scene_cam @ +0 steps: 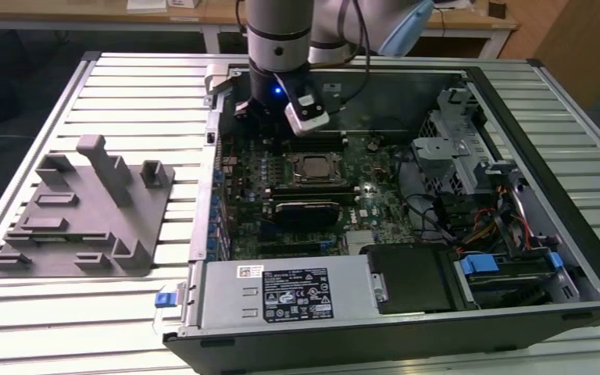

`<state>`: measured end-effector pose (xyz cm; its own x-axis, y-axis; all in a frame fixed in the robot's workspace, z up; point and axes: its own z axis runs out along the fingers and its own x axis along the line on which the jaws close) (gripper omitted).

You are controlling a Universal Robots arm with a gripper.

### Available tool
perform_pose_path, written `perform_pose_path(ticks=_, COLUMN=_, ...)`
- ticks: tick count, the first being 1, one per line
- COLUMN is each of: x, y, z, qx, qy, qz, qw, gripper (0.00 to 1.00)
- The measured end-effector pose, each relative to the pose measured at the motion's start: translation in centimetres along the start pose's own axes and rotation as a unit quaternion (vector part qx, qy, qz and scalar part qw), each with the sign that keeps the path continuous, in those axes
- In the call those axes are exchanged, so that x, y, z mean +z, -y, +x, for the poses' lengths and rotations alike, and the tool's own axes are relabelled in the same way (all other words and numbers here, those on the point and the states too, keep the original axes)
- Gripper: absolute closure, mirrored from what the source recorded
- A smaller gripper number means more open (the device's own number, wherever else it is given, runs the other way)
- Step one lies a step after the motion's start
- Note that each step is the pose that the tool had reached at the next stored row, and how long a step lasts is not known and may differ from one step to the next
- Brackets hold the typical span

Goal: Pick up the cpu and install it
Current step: 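Install the first cpu locking lever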

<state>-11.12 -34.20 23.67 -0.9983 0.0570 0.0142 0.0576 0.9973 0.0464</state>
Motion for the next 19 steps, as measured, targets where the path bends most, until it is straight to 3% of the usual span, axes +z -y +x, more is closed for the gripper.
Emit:
perform_pose_path(ticks=2, x=0.0, y=0.01, z=0.19, qx=0.0, qy=-0.0001, qz=-0.0008, qw=1.0, gripper=0.89)
perform_pose_path(ticks=4, x=0.01, y=0.02, z=0.27, qx=0.0, qy=-0.0004, qz=-0.0072, qw=1.0, gripper=0.89)
perform_pose_path(ticks=6, x=0.0, y=0.03, z=0.34, qx=0.0, qy=-0.0012, qz=-0.0205, qw=0.9998, gripper=0.89)
perform_pose_path(ticks=8, x=0.0, y=0.06, z=0.4, qx=0.0, qy=-0.0021, qz=-0.0369, qw=0.9993, gripper=0.89)
perform_pose_path(ticks=13, x=0.0, y=0.11, z=0.54, qx=-0.001, qy=-0.0044, qz=-0.0763, qw=0.9971, gripper=0.89)
perform_pose_path(ticks=15, x=0.0, y=0.12, z=0.57, qx=-0.001, qy=-0.0049, qz=-0.0847, qw=0.9964, gripper=0.89)
perform_pose_path(ticks=19, x=0.0, y=0.13, z=0.6, qx=-0.001, qy=-0.0056, qz=-0.0973, qw=0.9952, gripper=0.89)
